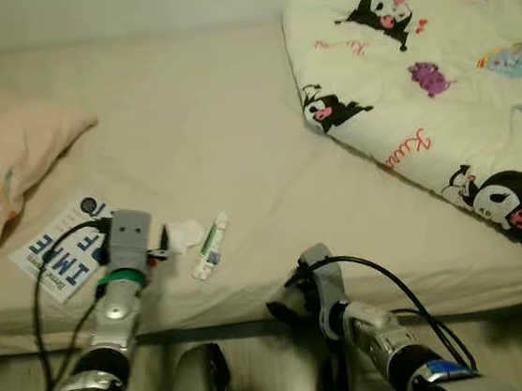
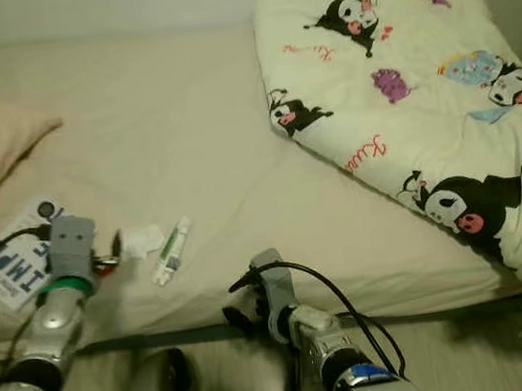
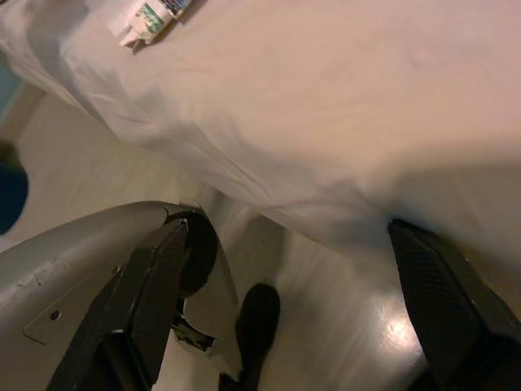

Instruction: Clean up the room

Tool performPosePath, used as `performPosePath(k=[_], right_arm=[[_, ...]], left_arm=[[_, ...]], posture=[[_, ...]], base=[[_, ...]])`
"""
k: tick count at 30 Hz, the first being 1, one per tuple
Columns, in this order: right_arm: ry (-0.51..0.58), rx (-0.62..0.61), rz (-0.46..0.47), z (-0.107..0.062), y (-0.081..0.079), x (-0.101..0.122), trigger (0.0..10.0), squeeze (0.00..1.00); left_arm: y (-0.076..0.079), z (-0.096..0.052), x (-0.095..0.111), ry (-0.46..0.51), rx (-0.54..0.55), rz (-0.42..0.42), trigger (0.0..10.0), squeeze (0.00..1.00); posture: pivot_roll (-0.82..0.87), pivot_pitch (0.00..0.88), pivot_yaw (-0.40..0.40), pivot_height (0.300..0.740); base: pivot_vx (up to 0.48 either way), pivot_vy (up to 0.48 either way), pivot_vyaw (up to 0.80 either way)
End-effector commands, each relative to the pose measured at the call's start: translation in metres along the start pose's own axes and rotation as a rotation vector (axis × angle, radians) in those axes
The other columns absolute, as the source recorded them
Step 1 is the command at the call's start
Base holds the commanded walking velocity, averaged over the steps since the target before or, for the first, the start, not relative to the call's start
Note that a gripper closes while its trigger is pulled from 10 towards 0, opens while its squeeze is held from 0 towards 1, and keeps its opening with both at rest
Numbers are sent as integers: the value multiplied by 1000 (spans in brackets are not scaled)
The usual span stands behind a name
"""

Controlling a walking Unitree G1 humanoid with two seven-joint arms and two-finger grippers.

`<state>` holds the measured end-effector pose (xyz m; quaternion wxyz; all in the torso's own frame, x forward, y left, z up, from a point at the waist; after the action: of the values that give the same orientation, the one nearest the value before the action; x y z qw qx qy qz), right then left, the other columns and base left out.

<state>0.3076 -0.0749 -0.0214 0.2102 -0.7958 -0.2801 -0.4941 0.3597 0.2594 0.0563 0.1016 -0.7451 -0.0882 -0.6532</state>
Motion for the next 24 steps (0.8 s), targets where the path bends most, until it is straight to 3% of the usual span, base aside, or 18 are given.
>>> performPosePath(k=[1,2,5,6,8,10,11,16,18,24], right_arm=[[6,8,10,-2,-2,-3,10000,0],[6,8,10,-2,-2,-3,10000,0],[82,0,12,-5,4,10,10000,0],[82,0,12,-5,4,10,10000,0],[110,-10,7,-6,8,16,10000,0],[110,-10,7,-6,8,16,10000,0],[116,-15,2,-6,10,18,10000,0],[123,-25,-7,-10,15,19,10000,0],[117,-19,-13,-12,13,16,10000,0],[115,-18,-17,-15,12,12,10000,0]], left_arm=[[-15,-7,-21,-90,69,-46,10000,0],[-15,-7,-21,-90,69,-46,10000,0],[-28,-14,-38,-163,141,-238,10000,0],[-28,-14,-38,-163,141,-238,10000,0],[-23,-17,-45,-189,115,-371,10000,0],[-23,-17,-45,-189,115,-371,10000,0],[-12,-17,-45,-187,46,-435,10000,0],[8,-15,-31,-109,-81,-399,10000,0],[10,-13,-28,-98,-80,-381,10000,0],[12,-9,-22,-81,-74,-431,10000,0]], posture=[[-138,218,97,587],[-138,218,97,587],[-147,254,93,577],[-147,254,93,577],[-152,261,93,577],[-152,261,93,577],[-155,267,92,577],[-168,279,89,577],[-179,288,86,577],[-192,296,84,577]], base=[[0,0,0],[0,0,0],[0,0,0],[0,0,0],[0,0,0],[0,0,0],[0,0,0],[0,0,0],[0,0,0],[0,0,0]])
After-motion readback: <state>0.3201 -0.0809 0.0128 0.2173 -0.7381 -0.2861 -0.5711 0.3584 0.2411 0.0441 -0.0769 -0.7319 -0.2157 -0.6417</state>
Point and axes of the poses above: a point about 5 cm out from each wrist's last joint towards the gripper, its own z axis pointing out of the wrist towards the gripper, its own x axis along the axis of the wrist's last joint, y = z × x, the point moved 4 cm from there along z, pointing out of the wrist towards the gripper, and after that the axes turned 13 degrees about -z, right-handed, at the moved point
